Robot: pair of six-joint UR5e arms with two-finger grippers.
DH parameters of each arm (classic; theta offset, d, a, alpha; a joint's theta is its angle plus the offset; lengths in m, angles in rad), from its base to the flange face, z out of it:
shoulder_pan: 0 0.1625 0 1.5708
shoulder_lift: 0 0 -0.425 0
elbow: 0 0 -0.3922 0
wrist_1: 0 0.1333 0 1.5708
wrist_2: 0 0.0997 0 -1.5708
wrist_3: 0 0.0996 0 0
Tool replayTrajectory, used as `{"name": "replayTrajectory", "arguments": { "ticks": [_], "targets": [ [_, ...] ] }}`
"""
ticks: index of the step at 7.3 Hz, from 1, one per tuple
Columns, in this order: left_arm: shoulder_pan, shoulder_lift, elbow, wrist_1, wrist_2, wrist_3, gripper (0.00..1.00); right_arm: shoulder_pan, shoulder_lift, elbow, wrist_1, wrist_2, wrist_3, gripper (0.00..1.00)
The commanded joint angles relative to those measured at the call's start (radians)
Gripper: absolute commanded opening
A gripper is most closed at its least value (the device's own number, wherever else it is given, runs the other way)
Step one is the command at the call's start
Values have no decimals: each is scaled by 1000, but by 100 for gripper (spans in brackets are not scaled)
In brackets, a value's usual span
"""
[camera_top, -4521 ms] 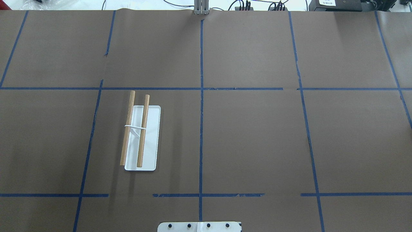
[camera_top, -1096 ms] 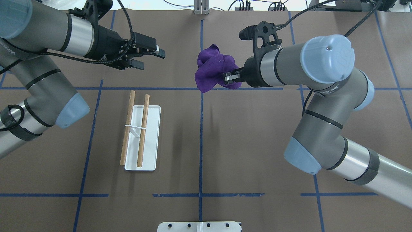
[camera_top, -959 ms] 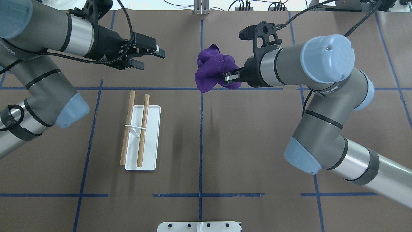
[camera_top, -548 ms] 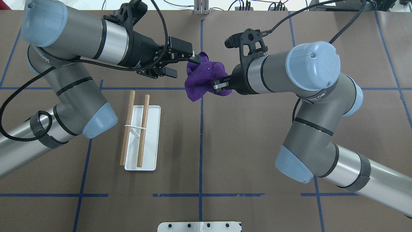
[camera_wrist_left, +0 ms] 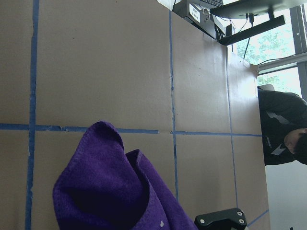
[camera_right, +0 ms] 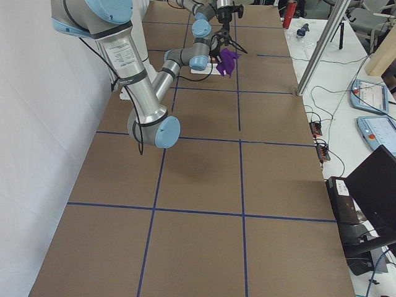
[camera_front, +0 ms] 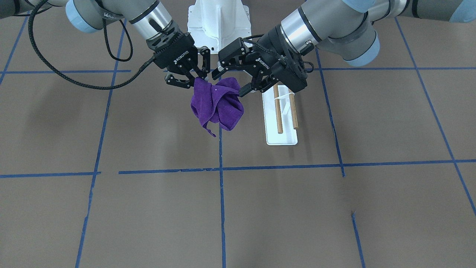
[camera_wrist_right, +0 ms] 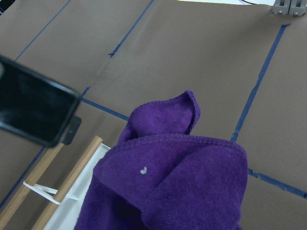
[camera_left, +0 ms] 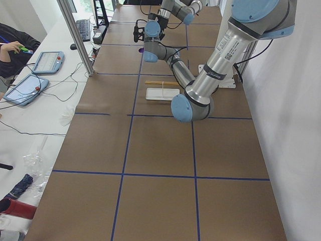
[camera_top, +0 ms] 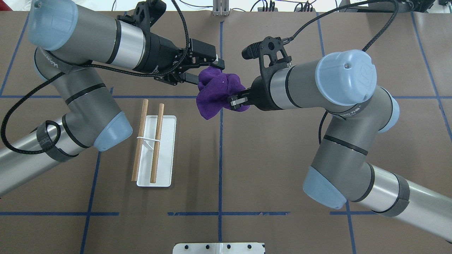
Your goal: Hang towel on rack
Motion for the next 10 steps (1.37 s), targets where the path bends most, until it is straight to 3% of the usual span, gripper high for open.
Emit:
{"name": "replayTrajectory", "arguments": {
  "ticks": [1, 4, 8, 10],
  "targets": [
    [3, 0, 21, -24, 0, -2, 93, -9, 2, 7, -1, 0, 0, 0],
    [22, -1, 32, -44, 0, -2, 85, -12, 4, 9, -1, 0, 0, 0],
    [43, 0, 30, -44, 0, 5, 38, -18, 1, 9, -1, -1, 0, 0],
    [43, 0, 29, -43, 0, 32, 1, -18, 1, 9, -1, -1, 0, 0]
  ]
}}
